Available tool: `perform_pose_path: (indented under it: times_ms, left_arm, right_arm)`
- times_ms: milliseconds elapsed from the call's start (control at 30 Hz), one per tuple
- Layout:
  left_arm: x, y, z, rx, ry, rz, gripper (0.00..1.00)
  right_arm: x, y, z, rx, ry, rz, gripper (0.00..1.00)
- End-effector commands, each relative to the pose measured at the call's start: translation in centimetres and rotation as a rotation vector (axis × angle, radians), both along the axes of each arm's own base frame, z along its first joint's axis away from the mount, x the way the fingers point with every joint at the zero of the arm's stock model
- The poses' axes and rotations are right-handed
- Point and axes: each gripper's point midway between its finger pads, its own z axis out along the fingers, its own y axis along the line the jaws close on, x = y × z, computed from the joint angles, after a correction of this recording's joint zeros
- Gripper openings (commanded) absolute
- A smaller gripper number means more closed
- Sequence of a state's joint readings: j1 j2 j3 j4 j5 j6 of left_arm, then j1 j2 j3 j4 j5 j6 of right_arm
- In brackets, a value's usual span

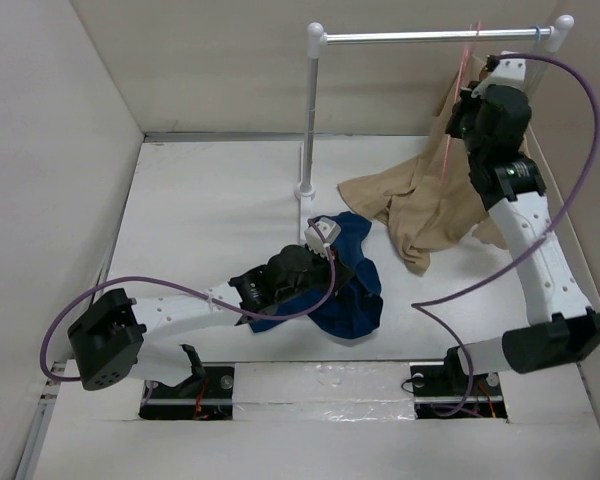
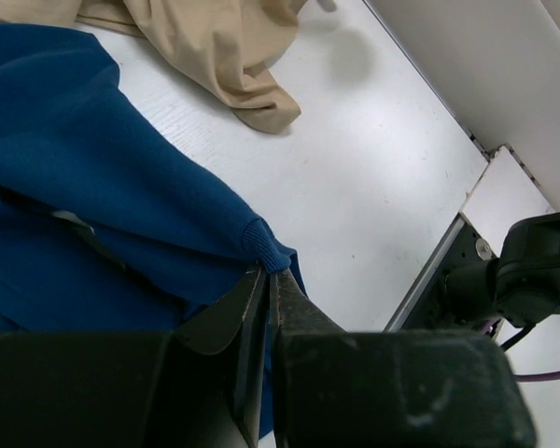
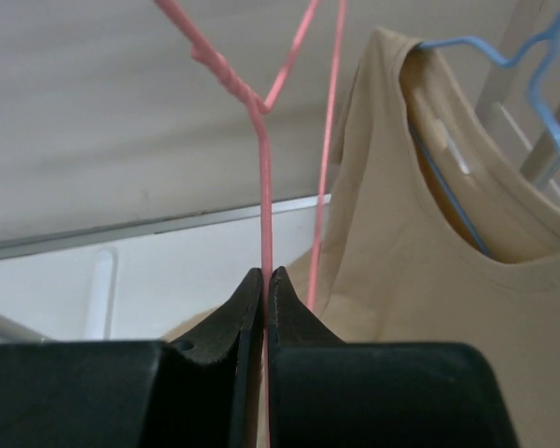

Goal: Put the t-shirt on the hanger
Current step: Pick up the hanger from the clothesline, then place the T-shirt on the hanger.

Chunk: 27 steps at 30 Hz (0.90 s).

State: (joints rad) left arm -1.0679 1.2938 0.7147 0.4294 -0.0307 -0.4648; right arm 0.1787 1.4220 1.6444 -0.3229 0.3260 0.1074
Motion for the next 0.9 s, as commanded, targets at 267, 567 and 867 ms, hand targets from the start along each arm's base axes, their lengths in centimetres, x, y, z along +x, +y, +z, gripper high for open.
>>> perform_pose_path:
  times_ms: [267,567,867]
  left_arm:
    - [2.7,-0.7,6.4,-0.106,-0.114,0.09,0.0]
    - [7.7,0.1,7.3,-0.107,-0.135,0.186,0.0]
    - [14.5,2.5,6.4,-0.113,-0.103,0.299,0.0]
  right_arm:
    - [-6.5,1.8,3.3,0.08,-0.125,0.236,0.0]
    - [-15.0,7.0,-0.6,0.179,-0.146,0.548,0.0]
    - [-24.9,10.2,-4.3,0.233,-0.068,0.784,0.0]
